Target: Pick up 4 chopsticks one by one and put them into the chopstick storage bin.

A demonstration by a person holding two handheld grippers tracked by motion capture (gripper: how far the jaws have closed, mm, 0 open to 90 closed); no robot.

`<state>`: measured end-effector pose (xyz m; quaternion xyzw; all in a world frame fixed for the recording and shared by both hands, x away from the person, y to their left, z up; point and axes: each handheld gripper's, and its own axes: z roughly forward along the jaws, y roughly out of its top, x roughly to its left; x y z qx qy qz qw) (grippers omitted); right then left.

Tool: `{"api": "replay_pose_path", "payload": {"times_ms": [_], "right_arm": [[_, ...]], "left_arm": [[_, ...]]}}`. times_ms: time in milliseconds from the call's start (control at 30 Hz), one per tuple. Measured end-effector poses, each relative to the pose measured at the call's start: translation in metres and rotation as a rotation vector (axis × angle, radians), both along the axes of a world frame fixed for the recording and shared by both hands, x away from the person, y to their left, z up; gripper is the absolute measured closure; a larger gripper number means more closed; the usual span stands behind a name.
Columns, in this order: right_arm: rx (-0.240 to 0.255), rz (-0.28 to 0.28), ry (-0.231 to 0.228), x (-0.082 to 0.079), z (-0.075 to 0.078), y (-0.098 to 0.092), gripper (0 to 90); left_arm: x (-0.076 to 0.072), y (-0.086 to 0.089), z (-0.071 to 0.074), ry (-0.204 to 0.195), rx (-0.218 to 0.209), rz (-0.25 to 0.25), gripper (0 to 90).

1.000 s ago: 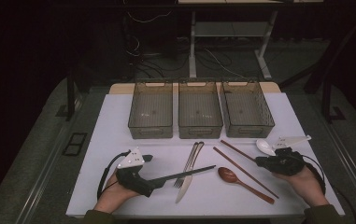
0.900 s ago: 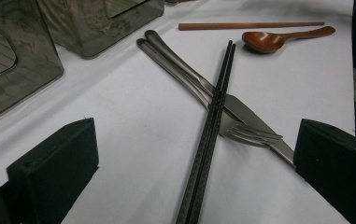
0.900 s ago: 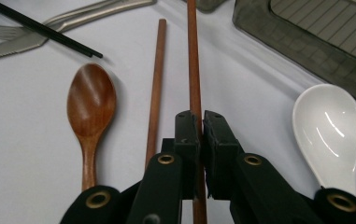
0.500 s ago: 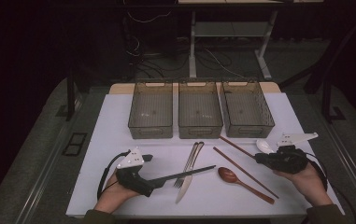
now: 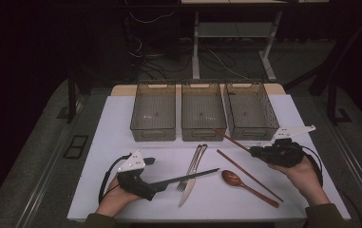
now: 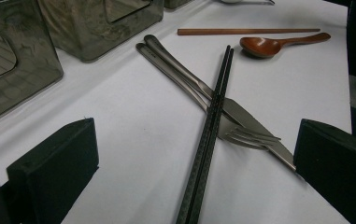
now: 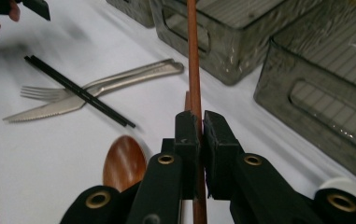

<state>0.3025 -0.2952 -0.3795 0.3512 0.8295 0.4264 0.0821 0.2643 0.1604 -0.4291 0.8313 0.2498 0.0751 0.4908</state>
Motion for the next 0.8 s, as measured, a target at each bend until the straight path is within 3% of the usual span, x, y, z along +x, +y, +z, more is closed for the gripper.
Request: {"api": "replay_pose_path", "payload": {"times_ms": [433,800], "right_arm": [[0.015,0.011,-0.027,0.017,0.012,0.022,84.3],[0.000,0.023,-0.036,0.030,0.018,0.050,84.2]], "left_arm": [[-0.001,0.000,0.000,-0.008,0.006,0.003,0.0],[-0.002,0.001,0.001,-0.010,-0.005,-0.001,0.0]]}}
